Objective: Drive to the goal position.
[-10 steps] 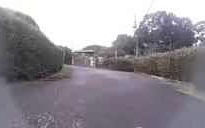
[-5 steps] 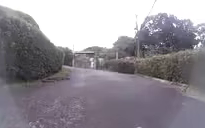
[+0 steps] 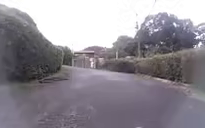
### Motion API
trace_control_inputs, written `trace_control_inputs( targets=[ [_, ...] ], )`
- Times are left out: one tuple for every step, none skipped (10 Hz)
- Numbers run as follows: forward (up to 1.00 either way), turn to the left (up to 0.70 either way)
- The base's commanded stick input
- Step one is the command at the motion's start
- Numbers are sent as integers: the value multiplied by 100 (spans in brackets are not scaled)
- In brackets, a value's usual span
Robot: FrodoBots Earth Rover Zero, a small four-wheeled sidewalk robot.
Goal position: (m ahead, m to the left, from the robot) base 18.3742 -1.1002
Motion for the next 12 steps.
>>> trace_control_inputs(
  targets=[
    [50,0],
    [50,0],
    [50,0],
    [50,0],
    [50,0],
    [50,0],
    [50,0],
    [50,0],
    [50,0],
    [50,0],
    [50,0],
    [50,0]
  ],
)
